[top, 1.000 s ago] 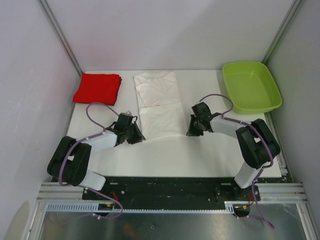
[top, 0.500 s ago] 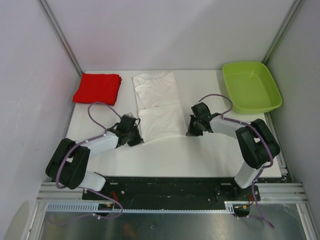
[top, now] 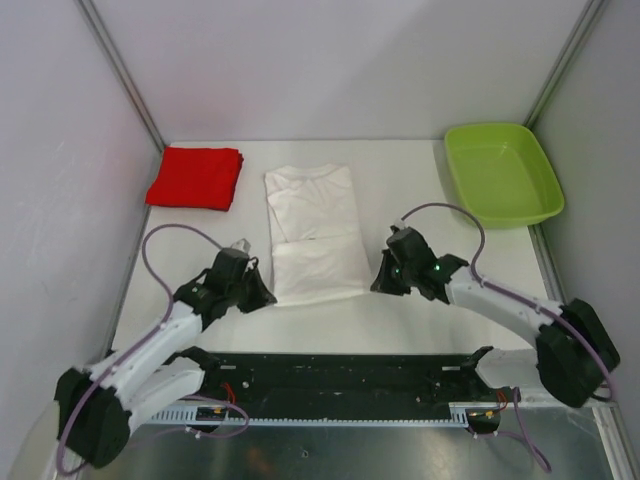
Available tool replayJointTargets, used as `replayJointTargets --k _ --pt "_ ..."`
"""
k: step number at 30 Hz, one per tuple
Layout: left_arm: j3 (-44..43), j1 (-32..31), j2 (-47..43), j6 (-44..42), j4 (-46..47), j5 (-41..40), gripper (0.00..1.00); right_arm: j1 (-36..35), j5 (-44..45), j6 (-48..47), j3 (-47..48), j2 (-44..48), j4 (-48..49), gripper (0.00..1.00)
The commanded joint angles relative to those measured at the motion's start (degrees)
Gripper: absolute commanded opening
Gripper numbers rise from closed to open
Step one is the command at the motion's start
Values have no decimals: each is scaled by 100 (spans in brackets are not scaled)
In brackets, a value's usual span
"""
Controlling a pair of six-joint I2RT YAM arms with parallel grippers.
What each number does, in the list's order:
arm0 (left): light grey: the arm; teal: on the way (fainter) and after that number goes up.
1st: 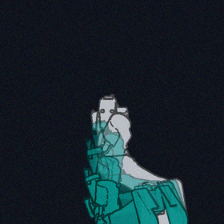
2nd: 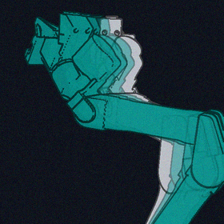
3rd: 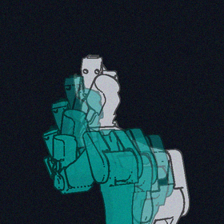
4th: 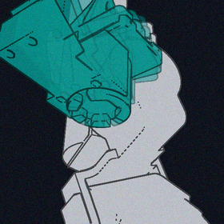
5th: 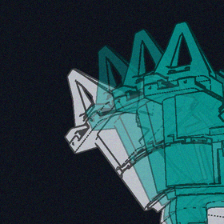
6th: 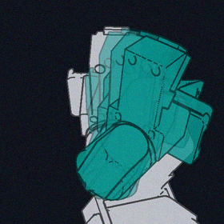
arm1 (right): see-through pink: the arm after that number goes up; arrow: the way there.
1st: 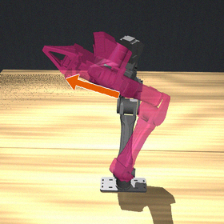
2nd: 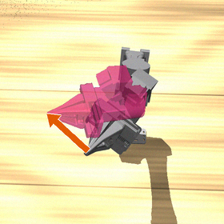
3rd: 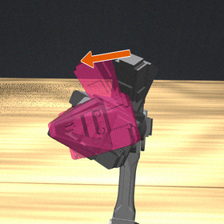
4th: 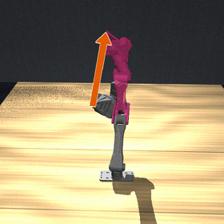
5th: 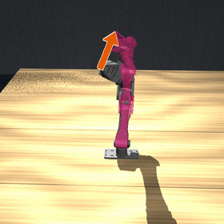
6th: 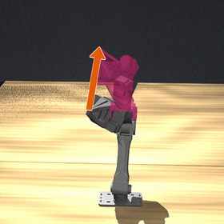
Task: Fold and stack the t-shirts
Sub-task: Grab one side of the 2/3 rectangular tshirt with both arms, then fold the long partially folded tshirt into a neat square
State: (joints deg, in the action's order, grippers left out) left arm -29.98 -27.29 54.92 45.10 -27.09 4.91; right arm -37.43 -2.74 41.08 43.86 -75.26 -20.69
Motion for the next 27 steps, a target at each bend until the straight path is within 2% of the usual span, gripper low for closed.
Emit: replayJointTargets --k 1,7,13,17,20,27 --pt "191 -193 -1088 179 -980 341 0 -605 579 554 -233 891 -686 0" --pt "-194 -314 -2102 270 -1957 296 0 -1188 973 1042 -251 1855 -1219 0" --pt "-871 -321 -2148 246 -2306 21 0 -1296 1164 1052 103 1999 -1395 0" --pt "-1504 -313 -1463 68 -2206 -553 0 -1109 1369 651 837 1485 -1395 0" --pt "-2046 -235 -775 -161 -1977 -910 0 -663 1199 310 1308 990 -1205 0" --pt "-3153 263 852 -609 -1159 -978 0 331 752 -358 2338 -261 -619 0"
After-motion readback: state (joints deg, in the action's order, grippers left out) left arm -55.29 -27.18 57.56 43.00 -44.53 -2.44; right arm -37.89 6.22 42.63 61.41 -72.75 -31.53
